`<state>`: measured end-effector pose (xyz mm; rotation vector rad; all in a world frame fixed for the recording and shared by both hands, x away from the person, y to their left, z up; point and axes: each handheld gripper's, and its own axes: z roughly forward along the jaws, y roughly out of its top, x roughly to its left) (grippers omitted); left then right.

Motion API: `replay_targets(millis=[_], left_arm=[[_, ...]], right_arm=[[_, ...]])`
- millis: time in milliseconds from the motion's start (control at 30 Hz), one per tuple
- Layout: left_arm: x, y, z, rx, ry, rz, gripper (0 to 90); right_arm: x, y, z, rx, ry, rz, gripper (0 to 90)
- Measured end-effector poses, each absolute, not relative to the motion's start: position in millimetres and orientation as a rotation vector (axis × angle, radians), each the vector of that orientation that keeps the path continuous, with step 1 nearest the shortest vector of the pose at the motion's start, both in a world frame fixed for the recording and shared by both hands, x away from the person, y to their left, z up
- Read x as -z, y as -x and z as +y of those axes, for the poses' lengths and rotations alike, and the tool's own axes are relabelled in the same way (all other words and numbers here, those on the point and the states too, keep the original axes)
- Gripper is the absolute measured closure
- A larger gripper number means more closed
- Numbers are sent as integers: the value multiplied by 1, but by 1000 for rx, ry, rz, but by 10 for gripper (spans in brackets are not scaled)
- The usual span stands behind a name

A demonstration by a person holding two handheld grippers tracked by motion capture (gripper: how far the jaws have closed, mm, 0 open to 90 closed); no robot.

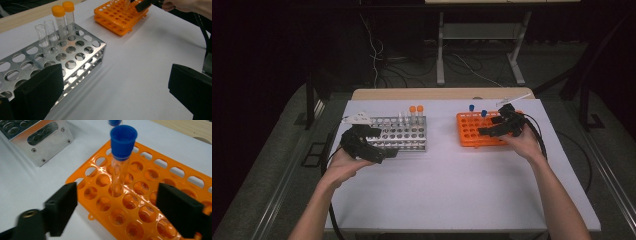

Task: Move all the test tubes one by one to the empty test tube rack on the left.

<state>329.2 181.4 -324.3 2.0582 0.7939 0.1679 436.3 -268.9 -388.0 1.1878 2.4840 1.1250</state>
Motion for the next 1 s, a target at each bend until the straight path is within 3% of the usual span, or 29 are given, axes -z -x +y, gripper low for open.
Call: replay_targets(millis=[500,667,1000], left_arm=[[331,-327,176,-154,-2084,774,0],[333,-328,175,-151,-2090,770,0],[331,-329,170,-143,-2111,756,0]], right_arm=[[404,-449,-263,-1127,-1161,2438,556],[404,-449,-255,-1137,-1133,2447,736],[377,-434,-248,-1097,-1046,2408,758]])
